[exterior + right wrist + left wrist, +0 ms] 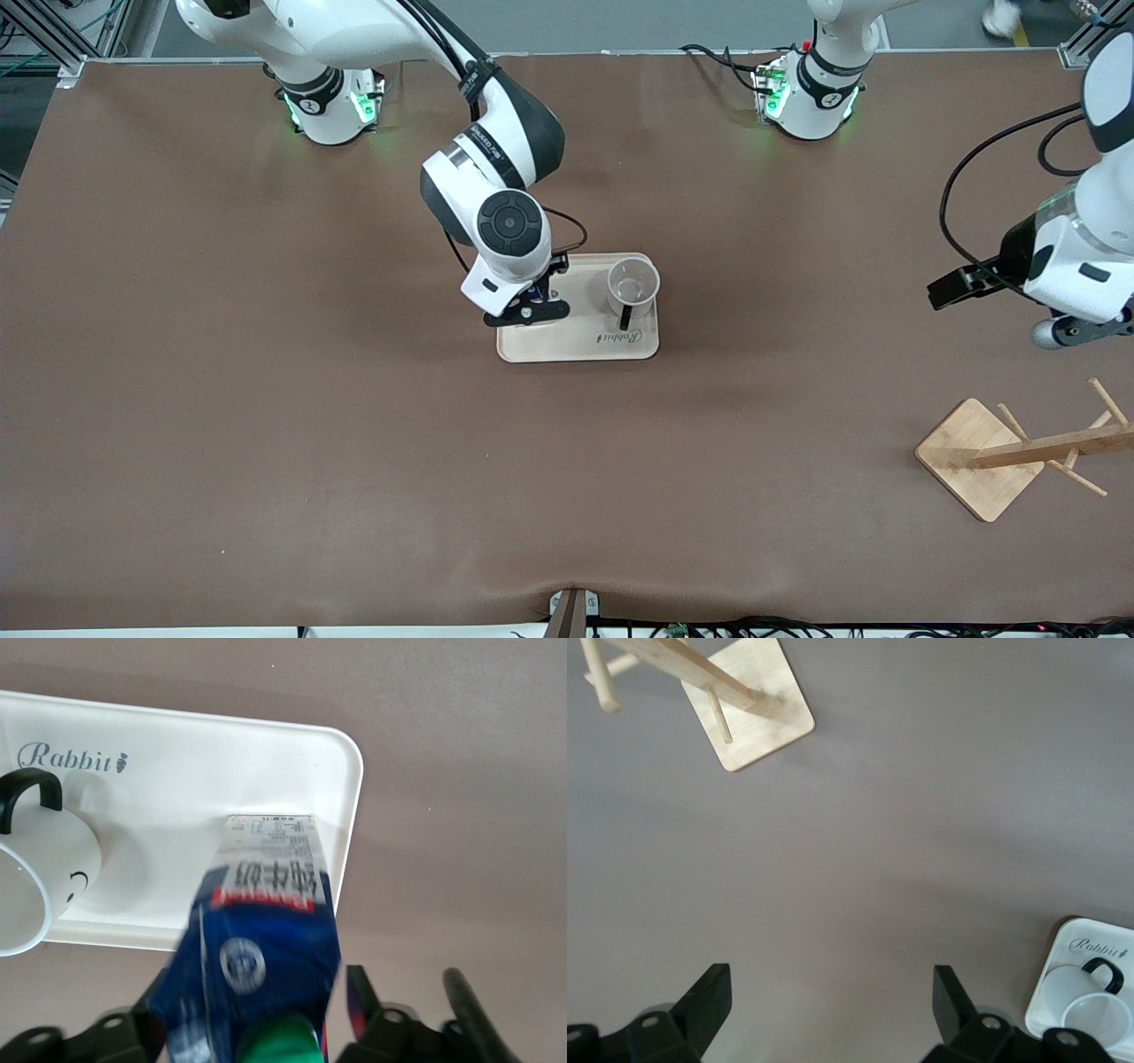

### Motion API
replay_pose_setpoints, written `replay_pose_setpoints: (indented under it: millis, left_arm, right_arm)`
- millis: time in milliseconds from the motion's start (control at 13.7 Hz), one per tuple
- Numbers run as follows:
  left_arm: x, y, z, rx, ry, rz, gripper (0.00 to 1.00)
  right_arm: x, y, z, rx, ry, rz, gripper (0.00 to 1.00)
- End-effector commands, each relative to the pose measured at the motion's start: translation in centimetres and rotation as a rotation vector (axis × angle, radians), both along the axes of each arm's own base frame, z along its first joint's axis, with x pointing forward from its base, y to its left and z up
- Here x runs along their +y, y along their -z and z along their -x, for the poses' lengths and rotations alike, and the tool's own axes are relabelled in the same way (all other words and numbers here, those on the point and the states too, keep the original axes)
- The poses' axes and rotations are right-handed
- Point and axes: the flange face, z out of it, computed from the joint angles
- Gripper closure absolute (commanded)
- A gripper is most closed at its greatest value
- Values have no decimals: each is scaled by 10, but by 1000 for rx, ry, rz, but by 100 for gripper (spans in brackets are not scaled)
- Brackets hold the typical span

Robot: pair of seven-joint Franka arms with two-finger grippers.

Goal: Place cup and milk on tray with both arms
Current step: 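Lower the milk carton onto the tray beside the mug and release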

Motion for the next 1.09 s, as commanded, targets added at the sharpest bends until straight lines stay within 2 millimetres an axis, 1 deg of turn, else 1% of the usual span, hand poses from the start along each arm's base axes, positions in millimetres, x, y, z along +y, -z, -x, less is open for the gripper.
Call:
replay_pose_setpoints:
  millis: [0,146,218,364,437,510,655,874,946,1019]
  left_arm:
    - [-3,-21,16,-4,49,-36,0]
    - [4,-45,30,-37,43,-60,0]
    - [0,-48,35,-36,83,-72,0]
    - [9,-57,49,-25,141,-77,0]
    - [8,-60,58,-23,171,-65,0]
    - [17,-62,66,-19,179,-55,0]
    - [33,-63,72,-12,222,-21,0]
    - [32,-65,78,-12,239,-21,0]
    - [30,-66,80,-12,240,-20,0]
    - [25,-65,81,-11,241,-13,0]
  right_arm:
    - [4,0,-3,-5,9,0,0]
    - [4,-1,-3,-6,9,-1,0]
    - [4,-2,-3,-6,9,-1,0]
    - [4,-2,-3,-6,9,-1,0]
    - [4,-2,-3,-6,9,-1,0]
    - [4,-1,-3,-5,9,0,0]
    - [4,-1,-3,-3,10,-2,0]
    - [1,-6,-7,-6,18,-11,0]
    - [0,-12,-10,-16,21,-19,0]
    - [-1,-23,-15,-29,22,-31,0]
